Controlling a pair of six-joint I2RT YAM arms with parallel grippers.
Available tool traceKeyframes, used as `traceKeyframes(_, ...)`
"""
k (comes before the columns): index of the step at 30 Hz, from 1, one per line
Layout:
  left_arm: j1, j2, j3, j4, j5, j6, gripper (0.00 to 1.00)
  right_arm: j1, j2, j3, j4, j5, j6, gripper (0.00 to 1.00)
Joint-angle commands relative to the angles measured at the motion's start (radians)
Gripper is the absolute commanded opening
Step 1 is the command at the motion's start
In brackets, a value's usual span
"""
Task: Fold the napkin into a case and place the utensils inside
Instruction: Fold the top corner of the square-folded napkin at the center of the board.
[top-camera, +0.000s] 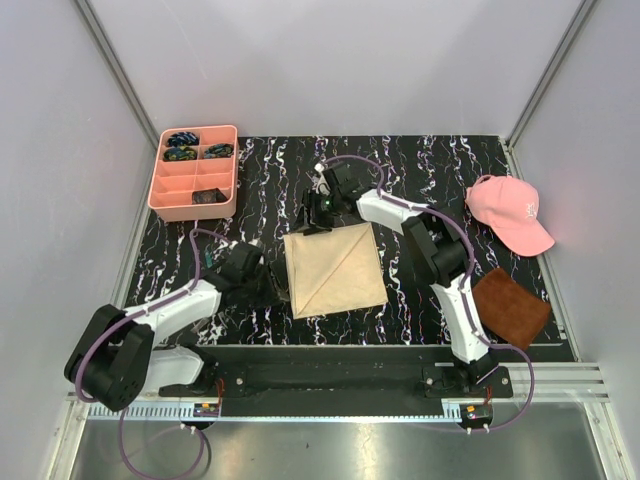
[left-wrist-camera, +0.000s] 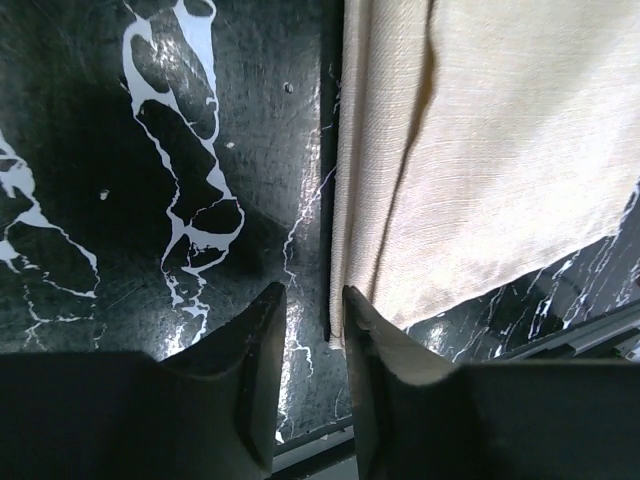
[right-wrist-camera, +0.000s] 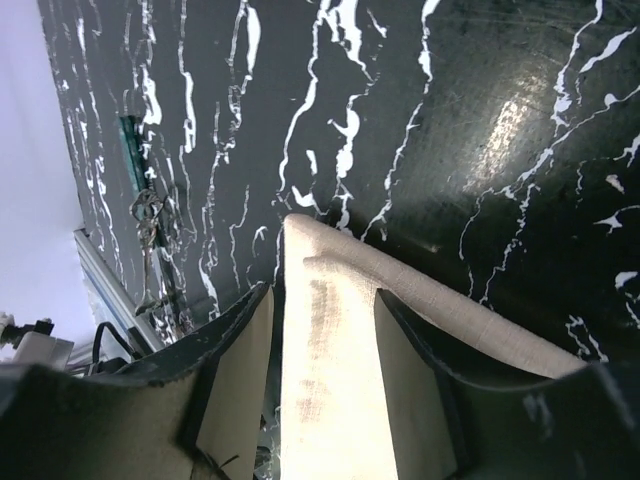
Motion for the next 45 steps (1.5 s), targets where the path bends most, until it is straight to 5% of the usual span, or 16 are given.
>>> traceKeyframes(1, 0.002, 0.017, 0.023, 0.071, 0.031, 0.006, 0.31, 0.026, 0.034, 0.056, 0.011, -0.012, 0.010, 0.52)
traceKeyframes(14, 0.002, 0.069, 0.009, 0.114, 0.030, 0.002, 0.27, 0.061, 0.041, 0.045, -0.002, 0.034, -0.004, 0.40)
traceKeyframes(27, 0.001, 0.046, -0.014, 0.120, 0.033, -0.006, 0.24, 0.069, 0.058, 0.093, -0.038, 0.043, -0.007, 0.04)
traceKeyframes(30, 0.001, 0.045, -0.013, 0.120, 0.033, -0.008, 0.24, 0.078, 0.029, 0.075, -0.038, 0.042, -0.002, 0.04)
traceKeyframes(37, 0.001, 0.050, 0.000, 0.120, 0.040, -0.005, 0.24, 0.082, 0.011, 0.027, -0.021, 0.017, 0.010, 0.12)
traceKeyframes(41, 0.001, 0.024, 0.015, 0.106, 0.049, -0.008, 0.26, 0.081, -0.011, 0.019, -0.020, 0.025, 0.005, 0.38)
traceKeyframes(45, 0.001, -0.042, 0.036, 0.066, 0.066, -0.015, 0.27, 0.072, -0.073, -0.010, -0.021, 0.042, 0.010, 0.51)
